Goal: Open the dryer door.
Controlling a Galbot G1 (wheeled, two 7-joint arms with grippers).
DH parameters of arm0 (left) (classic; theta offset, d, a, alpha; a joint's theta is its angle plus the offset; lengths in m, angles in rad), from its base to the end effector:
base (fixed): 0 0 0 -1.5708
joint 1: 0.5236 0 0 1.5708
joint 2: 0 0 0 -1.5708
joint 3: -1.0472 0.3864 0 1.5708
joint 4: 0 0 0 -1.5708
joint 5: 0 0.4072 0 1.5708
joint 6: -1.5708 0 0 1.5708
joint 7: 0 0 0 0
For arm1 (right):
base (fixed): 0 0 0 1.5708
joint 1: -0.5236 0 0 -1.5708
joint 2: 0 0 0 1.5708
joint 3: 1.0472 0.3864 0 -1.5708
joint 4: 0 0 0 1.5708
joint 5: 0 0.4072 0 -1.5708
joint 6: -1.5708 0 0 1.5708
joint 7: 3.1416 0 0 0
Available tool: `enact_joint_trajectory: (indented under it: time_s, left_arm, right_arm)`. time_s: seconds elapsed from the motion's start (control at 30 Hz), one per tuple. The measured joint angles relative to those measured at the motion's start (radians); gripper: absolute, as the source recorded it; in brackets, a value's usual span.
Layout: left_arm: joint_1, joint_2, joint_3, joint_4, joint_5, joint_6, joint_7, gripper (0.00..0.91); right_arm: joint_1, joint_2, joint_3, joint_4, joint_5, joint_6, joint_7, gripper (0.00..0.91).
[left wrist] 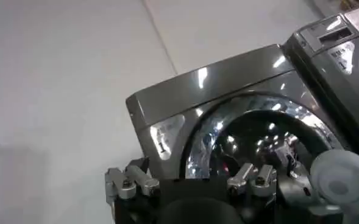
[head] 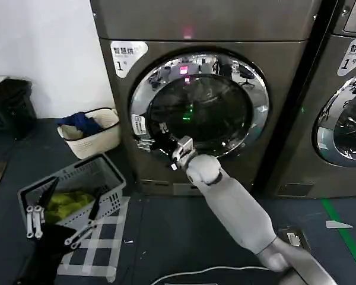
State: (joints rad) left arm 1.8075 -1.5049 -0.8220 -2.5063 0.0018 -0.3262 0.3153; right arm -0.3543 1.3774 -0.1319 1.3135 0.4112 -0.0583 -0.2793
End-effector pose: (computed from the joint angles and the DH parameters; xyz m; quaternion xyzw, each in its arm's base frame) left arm 0.1303 0.0747 -0.1982 0.0995 0.9523 0.1815 0.2241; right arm 0.5768 0.1414 -0.2061 -0.4028 0.9097 -0.0542 0.0854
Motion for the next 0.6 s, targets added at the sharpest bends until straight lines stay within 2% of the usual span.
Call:
enact_joint_trajectory:
  time_s: [0.37, 0.6]
  left_arm:
    - [0.002, 0.0, -0.008, 0.001, -0.007, -0.001, 0.0, 0.907]
    - [-0.003, 0.004, -0.024, 0.013, -0.019, -0.001, 0.001, 0.907]
  right_arm:
    - [0.025, 0.002, -0.018, -0.058, 0.023, 0.044, -0.098, 0.907]
    - [0.019, -0.015, -0.024, -0.044, 0.056, 0.045, -0.154, 0.907]
